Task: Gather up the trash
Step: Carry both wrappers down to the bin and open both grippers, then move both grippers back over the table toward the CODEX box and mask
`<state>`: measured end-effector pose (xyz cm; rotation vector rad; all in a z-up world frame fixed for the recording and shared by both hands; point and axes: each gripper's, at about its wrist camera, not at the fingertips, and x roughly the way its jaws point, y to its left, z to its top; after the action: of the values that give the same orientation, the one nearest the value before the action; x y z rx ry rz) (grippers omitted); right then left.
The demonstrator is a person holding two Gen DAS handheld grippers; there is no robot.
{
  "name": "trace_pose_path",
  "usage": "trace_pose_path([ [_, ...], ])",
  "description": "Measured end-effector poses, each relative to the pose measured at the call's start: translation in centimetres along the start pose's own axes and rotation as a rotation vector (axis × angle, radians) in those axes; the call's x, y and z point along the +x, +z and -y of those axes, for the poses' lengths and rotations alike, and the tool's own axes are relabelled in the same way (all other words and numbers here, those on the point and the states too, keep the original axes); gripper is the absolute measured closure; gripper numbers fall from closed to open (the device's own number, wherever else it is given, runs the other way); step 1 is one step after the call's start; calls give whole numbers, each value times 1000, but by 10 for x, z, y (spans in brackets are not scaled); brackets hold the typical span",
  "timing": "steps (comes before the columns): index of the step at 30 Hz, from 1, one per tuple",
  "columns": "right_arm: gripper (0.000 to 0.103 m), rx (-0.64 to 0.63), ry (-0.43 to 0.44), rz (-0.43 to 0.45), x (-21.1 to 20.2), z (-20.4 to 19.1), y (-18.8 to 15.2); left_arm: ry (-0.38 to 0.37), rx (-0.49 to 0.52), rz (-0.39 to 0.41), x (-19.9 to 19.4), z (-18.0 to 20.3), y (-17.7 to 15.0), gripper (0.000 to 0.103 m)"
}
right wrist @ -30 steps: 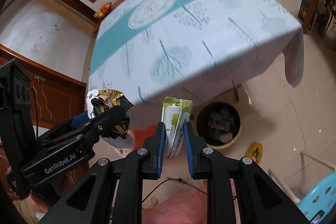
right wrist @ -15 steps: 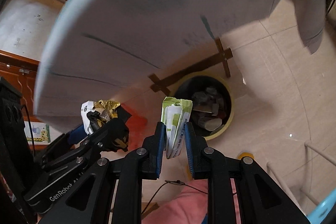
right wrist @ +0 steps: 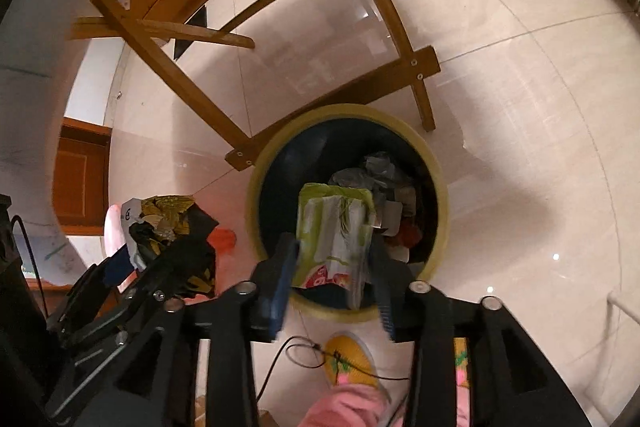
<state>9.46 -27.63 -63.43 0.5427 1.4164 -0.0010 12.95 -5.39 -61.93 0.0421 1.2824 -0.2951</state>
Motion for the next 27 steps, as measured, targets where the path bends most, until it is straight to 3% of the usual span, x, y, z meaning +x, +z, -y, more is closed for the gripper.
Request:
trace_pose_path([
  [5,52,-14,19,9,20,8,-1,12,-18,5,14,-14,-7,18],
  [14,49,-7,19,24,17,10,-7,31,-29,30,8,-24,-9,18],
  [21,49,7,17,29,3,5,-14,34,-45,39,-21,-22,-6,18],
  [27,49,22,20,35,-33,-5,-16,29,-54,26,-63,-14,-1,18],
])
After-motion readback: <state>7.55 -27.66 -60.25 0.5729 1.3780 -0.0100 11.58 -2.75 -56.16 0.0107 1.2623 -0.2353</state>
